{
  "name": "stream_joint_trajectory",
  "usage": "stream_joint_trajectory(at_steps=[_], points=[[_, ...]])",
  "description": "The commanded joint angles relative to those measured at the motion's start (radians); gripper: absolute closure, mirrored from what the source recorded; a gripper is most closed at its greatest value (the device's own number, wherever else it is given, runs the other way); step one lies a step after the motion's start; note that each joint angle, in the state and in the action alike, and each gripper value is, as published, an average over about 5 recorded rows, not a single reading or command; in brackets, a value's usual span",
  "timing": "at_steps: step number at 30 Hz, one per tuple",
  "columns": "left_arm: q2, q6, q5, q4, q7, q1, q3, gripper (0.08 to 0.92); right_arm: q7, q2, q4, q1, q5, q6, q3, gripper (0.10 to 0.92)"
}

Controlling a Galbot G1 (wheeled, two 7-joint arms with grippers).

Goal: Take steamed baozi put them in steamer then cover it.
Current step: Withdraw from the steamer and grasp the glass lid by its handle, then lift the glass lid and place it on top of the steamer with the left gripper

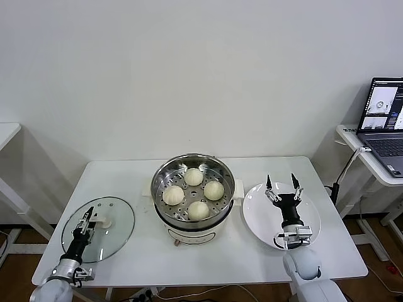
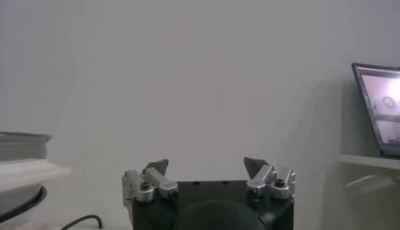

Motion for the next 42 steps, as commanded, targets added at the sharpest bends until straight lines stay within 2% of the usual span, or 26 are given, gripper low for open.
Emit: stream_joint_trajectory(at_steps=[1, 9, 12, 20, 27, 31, 34, 38, 42], points=[[-0.002, 0.0, 0.0, 0.019, 0.008, -0.01, 0.001, 0.555, 0.001, -0.001, 0.004, 0.001, -0.002, 0.0, 0.0, 0.203], [0.004, -0.018, -0.043, -0.016, 0.013, 0.002, -0.002, 0.779, 0.001, -0.001, 0.009, -0.001, -0.007, 0.002, 0.001, 0.203], [0.018, -0.017, -0.11, -0.092, 0.026, 0.028, -0.011, 0.813, 0.001, -0.001, 0.012, -0.003, -0.009, 0.002, 0.002, 0.203], [0.071, 0.105, -0.272, -0.447, 0.099, 0.139, -0.092, 0.814, 0.001, 0.0, 0.018, -0.011, -0.012, 0.002, 0.007, 0.203], [0.052, 0.27, -0.281, -0.78, 0.202, 0.161, -0.098, 0.814, 0.0, 0.001, 0.026, -0.021, -0.017, 0.0, 0.013, 0.203], [0.036, 0.339, -0.25, -0.937, 0.259, 0.144, -0.005, 0.814, 0.0, -0.004, 0.032, -0.03, -0.016, -0.002, 0.017, 0.203], [0.033, 0.402, -0.222, -1.018, 0.303, 0.126, 0.127, 0.814, -0.002, -0.011, 0.035, -0.036, -0.015, -0.004, 0.024, 0.203], [-0.018, 0.5, -0.157, -1.051, 0.374, 0.079, 0.355, 0.814, -0.009, -0.019, 0.035, -0.046, -0.016, -0.01, 0.036, 0.203], [-0.094, 0.575, -0.07, -1.019, 0.453, 0.012, 0.515, 0.814, -0.01, -0.021, 0.031, -0.054, -0.019, -0.021, 0.045, 0.203]])
